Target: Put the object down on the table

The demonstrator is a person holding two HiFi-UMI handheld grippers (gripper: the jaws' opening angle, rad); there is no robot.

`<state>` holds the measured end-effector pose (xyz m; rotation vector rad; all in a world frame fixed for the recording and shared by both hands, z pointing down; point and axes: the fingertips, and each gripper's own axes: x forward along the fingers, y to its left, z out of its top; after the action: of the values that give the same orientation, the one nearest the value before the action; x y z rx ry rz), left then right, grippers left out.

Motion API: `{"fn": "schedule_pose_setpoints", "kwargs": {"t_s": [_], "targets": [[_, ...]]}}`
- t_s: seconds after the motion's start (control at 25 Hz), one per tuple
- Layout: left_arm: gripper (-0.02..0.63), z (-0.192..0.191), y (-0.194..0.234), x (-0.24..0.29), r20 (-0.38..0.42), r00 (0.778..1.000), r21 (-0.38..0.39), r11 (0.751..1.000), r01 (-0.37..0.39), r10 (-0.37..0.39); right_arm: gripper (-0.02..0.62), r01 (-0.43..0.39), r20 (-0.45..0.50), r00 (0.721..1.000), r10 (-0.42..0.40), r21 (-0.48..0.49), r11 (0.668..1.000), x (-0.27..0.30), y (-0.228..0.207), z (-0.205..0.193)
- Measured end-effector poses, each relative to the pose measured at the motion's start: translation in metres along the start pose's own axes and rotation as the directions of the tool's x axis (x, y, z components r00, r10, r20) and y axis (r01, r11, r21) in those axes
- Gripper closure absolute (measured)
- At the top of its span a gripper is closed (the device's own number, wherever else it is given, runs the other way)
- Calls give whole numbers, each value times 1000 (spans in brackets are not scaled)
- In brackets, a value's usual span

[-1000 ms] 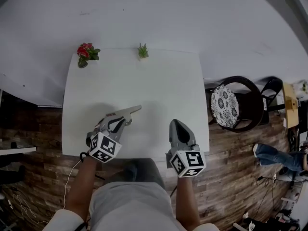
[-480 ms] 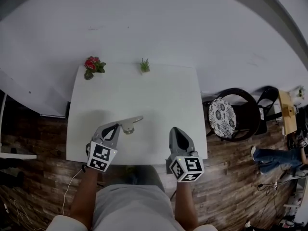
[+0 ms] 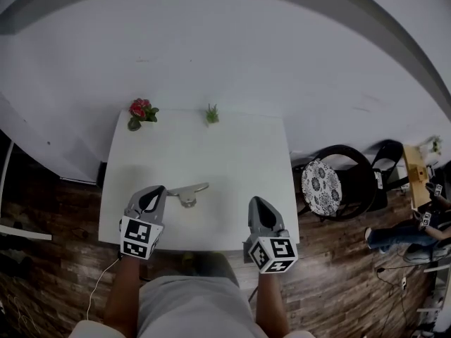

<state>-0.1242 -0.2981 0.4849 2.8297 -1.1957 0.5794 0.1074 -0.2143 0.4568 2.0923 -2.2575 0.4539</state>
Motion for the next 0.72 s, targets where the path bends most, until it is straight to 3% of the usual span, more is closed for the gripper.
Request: {"fn": "schedule_pose_setpoints", "kwargs": {"t_s": [0.44, 0.72], "targets": [[597, 36, 17, -20, 74, 996, 31, 999, -42, 40, 592, 2, 24, 1000, -2, -15, 1000, -7, 4, 13], [597, 61, 29, -35, 130, 989, 11, 998, -67, 65, 592, 8, 32, 999, -7, -33, 999, -14, 7, 19]]}}
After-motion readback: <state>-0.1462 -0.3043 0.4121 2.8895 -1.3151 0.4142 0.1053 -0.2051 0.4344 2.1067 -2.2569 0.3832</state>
